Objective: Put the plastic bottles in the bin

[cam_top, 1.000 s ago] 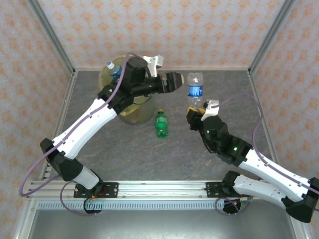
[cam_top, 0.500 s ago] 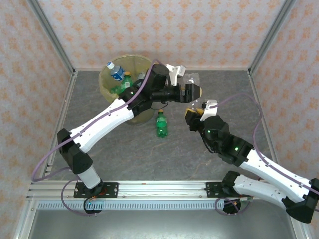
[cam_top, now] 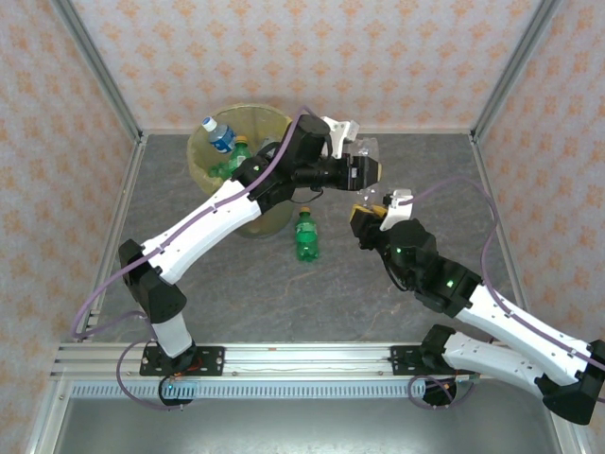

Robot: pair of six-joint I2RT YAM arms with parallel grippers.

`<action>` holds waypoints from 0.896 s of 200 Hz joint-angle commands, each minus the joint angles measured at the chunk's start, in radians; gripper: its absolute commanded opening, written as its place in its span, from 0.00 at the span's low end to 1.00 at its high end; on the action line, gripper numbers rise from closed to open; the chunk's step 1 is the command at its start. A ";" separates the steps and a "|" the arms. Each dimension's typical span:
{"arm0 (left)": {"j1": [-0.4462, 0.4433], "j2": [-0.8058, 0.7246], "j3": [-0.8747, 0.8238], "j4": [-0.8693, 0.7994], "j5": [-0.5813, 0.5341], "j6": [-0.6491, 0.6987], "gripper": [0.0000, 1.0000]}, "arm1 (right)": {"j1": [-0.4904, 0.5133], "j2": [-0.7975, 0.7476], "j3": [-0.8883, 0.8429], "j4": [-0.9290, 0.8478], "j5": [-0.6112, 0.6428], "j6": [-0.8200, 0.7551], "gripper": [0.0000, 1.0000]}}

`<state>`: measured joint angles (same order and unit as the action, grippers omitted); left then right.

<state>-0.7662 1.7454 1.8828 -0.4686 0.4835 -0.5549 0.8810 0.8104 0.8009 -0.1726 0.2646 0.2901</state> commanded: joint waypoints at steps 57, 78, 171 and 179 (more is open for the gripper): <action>0.028 -0.009 0.081 -0.026 -0.048 0.042 0.45 | 0.003 -0.010 0.037 -0.025 0.007 -0.005 0.93; 0.072 -0.029 0.079 -0.030 -0.059 0.045 0.46 | 0.002 -0.021 0.047 -0.031 0.013 0.003 1.00; 0.335 -0.140 0.061 -0.078 -0.253 0.146 0.45 | 0.003 -0.027 0.098 -0.042 0.021 -0.004 1.00; 0.341 -0.149 0.056 -0.079 -0.306 0.179 0.46 | 0.003 -0.027 0.098 -0.041 0.018 -0.002 1.00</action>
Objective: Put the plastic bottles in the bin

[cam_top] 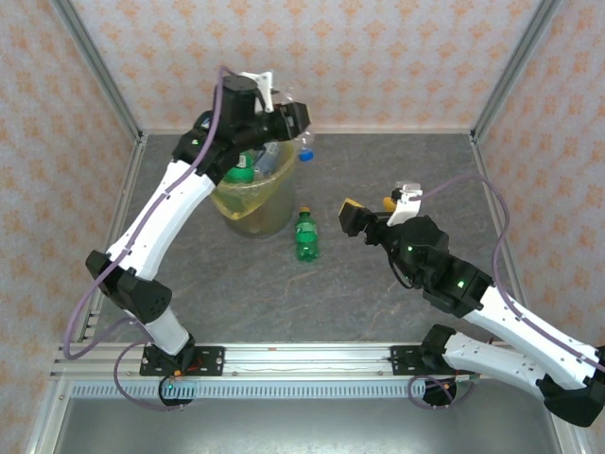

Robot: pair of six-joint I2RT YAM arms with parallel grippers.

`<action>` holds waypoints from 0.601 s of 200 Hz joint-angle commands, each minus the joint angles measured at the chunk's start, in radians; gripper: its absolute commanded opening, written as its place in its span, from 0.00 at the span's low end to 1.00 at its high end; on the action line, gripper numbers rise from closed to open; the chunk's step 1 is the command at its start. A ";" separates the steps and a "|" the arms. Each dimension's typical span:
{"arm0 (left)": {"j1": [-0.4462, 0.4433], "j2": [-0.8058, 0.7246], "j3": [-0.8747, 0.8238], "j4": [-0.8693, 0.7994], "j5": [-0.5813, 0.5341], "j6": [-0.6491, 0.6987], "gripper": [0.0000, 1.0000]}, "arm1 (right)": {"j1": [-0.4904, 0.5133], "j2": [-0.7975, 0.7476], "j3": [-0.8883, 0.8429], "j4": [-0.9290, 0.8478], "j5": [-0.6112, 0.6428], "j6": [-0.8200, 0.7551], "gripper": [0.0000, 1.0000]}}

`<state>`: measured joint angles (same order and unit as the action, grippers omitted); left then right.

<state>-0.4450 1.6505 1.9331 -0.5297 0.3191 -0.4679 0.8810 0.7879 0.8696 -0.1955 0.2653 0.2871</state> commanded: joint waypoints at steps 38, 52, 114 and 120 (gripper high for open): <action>0.026 -0.078 -0.065 0.050 -0.399 0.239 0.45 | 0.003 0.004 0.038 -0.012 0.006 0.009 1.00; 0.025 -0.089 -0.119 0.117 -0.469 0.288 0.46 | 0.003 0.012 0.046 -0.011 -0.002 0.010 1.00; 0.038 -0.054 -0.248 0.378 -0.601 0.429 0.45 | 0.003 0.052 0.095 -0.025 -0.023 0.018 1.00; 0.042 -0.047 -0.253 0.397 -0.599 0.438 0.46 | 0.002 0.055 0.098 -0.025 -0.023 0.018 1.00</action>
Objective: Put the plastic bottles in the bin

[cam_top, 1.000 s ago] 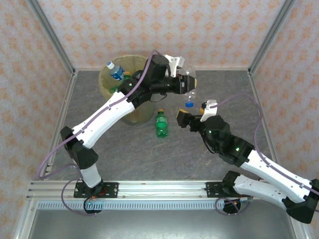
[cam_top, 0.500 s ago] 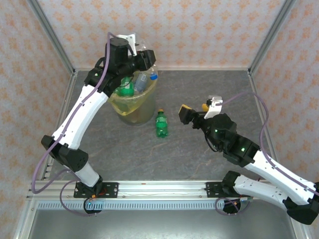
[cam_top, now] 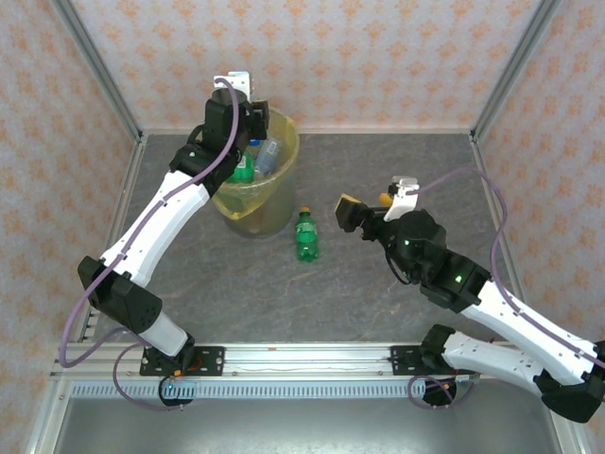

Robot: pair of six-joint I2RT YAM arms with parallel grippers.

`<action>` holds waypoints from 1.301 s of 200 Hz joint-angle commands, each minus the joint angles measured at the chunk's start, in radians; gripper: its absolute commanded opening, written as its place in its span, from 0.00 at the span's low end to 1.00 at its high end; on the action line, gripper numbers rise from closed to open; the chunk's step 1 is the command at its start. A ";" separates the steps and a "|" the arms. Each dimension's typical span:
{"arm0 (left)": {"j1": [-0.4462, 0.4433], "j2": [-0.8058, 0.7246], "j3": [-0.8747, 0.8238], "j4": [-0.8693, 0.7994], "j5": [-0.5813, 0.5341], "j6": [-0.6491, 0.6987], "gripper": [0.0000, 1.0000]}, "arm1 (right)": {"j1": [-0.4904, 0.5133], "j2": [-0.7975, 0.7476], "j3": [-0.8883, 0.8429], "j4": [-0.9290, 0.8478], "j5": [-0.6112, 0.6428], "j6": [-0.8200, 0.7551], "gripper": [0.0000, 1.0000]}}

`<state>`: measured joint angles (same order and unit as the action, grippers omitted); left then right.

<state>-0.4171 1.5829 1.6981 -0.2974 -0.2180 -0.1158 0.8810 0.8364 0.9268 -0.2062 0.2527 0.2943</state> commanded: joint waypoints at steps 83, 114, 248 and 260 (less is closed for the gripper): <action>0.066 0.196 0.038 0.236 0.002 0.086 0.48 | 0.003 0.047 0.088 -0.034 0.011 0.005 1.00; 0.084 0.231 0.052 0.240 0.015 0.078 0.49 | 0.003 0.043 0.087 -0.038 0.018 0.014 1.00; 0.090 0.149 0.214 0.069 0.103 -0.019 0.99 | 0.003 0.116 0.084 -0.009 0.026 -0.016 1.00; 0.091 0.134 0.226 0.035 0.131 -0.055 0.99 | 0.004 0.132 0.080 -0.012 0.040 -0.006 1.00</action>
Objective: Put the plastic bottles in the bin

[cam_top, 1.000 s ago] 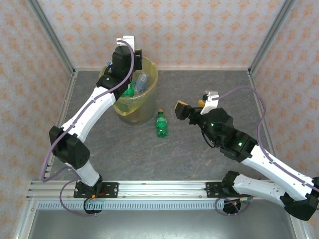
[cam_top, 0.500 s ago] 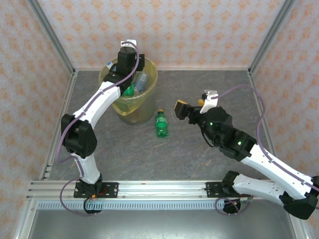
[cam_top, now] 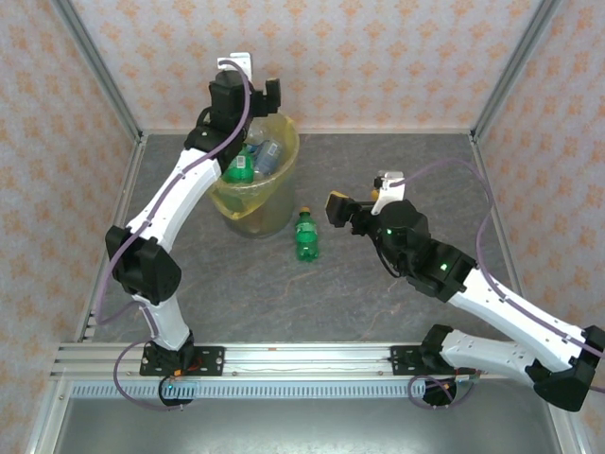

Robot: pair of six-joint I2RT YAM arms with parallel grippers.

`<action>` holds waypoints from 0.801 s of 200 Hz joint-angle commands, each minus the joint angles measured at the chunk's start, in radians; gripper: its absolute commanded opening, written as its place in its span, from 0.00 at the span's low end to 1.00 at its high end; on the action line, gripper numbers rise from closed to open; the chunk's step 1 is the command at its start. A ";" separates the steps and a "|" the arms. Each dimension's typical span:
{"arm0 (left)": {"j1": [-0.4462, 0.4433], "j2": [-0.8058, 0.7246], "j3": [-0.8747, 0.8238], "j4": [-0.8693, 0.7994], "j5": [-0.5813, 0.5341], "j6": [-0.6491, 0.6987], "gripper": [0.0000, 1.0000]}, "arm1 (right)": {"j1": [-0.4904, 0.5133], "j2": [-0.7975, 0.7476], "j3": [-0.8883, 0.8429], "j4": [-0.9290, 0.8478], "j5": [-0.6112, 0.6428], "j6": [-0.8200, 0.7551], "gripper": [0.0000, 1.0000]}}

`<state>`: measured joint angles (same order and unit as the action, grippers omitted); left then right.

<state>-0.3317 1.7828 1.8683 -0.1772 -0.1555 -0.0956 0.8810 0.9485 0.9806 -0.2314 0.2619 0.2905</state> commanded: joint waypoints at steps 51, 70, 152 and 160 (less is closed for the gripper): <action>0.005 -0.229 -0.099 -0.123 0.231 -0.226 0.99 | 0.003 0.126 -0.023 0.038 -0.007 0.119 1.00; 0.005 -0.312 -0.196 -0.129 0.271 -0.271 0.99 | 0.003 0.179 -0.060 0.076 -0.085 0.164 1.00; 0.004 -0.609 -0.461 -0.278 0.321 -0.345 0.97 | 0.003 0.466 -0.118 0.185 -0.169 0.350 0.85; 0.004 -0.623 -0.463 -0.294 0.321 -0.346 0.97 | 0.003 0.502 -0.104 0.171 -0.151 0.368 0.85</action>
<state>-0.3317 1.2125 1.4231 -0.4095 0.1429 -0.4145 0.8810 1.3769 0.8501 -0.0788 0.0914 0.5797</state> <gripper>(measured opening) 0.971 0.851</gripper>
